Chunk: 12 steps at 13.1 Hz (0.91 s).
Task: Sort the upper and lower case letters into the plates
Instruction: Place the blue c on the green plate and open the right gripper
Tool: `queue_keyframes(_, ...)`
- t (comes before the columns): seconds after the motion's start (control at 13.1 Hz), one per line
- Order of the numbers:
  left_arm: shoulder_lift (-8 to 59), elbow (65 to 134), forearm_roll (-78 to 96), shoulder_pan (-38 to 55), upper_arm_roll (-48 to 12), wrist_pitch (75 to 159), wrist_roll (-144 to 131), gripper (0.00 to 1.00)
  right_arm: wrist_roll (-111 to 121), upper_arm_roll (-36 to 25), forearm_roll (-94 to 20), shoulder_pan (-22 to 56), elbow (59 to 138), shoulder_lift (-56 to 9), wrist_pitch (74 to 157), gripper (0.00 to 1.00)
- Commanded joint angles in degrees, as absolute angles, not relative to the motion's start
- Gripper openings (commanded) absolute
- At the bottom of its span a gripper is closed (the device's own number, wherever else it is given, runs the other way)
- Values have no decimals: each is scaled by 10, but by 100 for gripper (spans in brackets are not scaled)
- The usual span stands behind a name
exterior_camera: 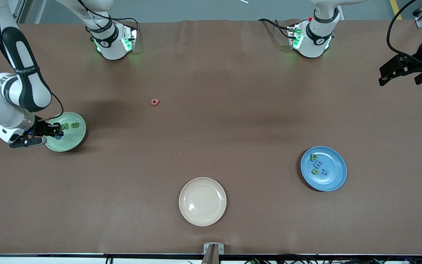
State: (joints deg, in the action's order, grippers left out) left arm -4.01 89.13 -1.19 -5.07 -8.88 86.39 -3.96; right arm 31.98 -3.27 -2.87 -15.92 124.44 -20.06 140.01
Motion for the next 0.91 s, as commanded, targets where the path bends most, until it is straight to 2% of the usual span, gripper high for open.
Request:
queue_keyframes(0.0, -51, 904, -2, -50, -84, 887, -29, 100, 345, -19, -19, -175, 1211, -234, 1410, 20)
queue_keyframes(0.46, -49, 902, -3, -53, -83, 888, -28, 100, 350, -19, -11, -181, 1191, -271, 1441, 21)
queue_keyframes(0.61, -49, 900, -4, -53, -83, 888, -28, 100, 349, -19, -10, -181, 1192, -271, 1441, 24)
queue_keyframes(0.69, -50, 900, -4, -53, -83, 887, -27, 100, 348, -19, -10, -179, 1192, -271, 1440, 42)
queue_keyframes(0.76, -50, 900, -3, -53, -83, 885, -27, 100, 345, -19, -10, -177, 1192, -270, 1434, 80)
queue_keyframes(0.84, -50, 901, -3, -53, -83, 884, -27, 100, 341, -18, -10, -174, 1194, -262, 1429, 100)
